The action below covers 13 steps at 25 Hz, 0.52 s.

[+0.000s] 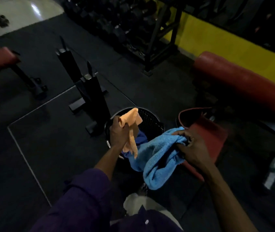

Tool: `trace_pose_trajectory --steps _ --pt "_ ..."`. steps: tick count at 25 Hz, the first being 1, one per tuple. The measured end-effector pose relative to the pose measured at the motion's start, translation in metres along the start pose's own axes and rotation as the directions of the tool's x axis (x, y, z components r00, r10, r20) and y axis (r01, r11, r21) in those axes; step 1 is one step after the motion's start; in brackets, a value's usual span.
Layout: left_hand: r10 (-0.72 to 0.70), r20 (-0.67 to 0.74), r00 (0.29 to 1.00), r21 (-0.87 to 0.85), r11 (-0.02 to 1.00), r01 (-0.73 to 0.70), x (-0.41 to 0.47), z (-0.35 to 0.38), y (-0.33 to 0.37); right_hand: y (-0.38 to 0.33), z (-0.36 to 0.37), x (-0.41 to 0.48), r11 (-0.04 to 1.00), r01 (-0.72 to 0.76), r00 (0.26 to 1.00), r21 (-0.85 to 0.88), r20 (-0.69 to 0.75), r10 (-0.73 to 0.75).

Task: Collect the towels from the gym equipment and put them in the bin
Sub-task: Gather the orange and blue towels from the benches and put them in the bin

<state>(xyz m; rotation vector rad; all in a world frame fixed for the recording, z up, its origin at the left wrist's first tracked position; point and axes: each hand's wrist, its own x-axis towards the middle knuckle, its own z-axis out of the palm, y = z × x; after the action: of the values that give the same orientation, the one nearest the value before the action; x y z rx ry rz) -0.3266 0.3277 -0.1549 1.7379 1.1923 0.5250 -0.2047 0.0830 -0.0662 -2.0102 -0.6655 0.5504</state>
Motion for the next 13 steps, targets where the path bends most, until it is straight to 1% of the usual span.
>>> trace_pose_trajectory --steps 2,4,5,7,9,11,13 --pt "0.002 0.077 0.997 0.023 1.000 -0.003 0.025 0.008 -0.008 -0.003 0.010 0.013 0.999 -0.034 0.999 -0.001 -0.001 0.034" --pt "-0.057 0.188 0.981 -0.013 0.998 0.060 0.048 0.012 -0.017 -0.008 0.021 0.025 0.998 -0.060 0.998 -0.017 0.010 0.060" --pt "-0.094 0.214 0.972 -0.027 0.994 0.102 0.060 0.012 -0.021 -0.011 0.026 0.031 0.997 -0.068 0.998 -0.030 0.002 0.068" --pt "-0.141 0.198 0.970 -0.025 0.989 0.149 0.084 0.006 -0.031 -0.017 0.038 0.046 0.996 -0.071 0.997 -0.063 -0.027 0.069" --pt "-0.142 0.189 0.972 -0.026 0.988 0.149 0.104 -0.008 -0.042 -0.026 0.050 0.057 0.995 -0.073 0.996 -0.069 -0.057 0.069" --pt "-0.129 0.214 0.968 -0.006 0.991 0.133 0.121 -0.026 -0.054 -0.040 0.065 0.067 0.996 -0.076 0.994 -0.048 -0.082 0.072" --pt "-0.124 0.269 0.955 -0.014 0.991 0.133 0.139 -0.041 -0.061 -0.056 0.081 0.080 0.996 -0.075 0.990 -0.053 -0.121 0.068"
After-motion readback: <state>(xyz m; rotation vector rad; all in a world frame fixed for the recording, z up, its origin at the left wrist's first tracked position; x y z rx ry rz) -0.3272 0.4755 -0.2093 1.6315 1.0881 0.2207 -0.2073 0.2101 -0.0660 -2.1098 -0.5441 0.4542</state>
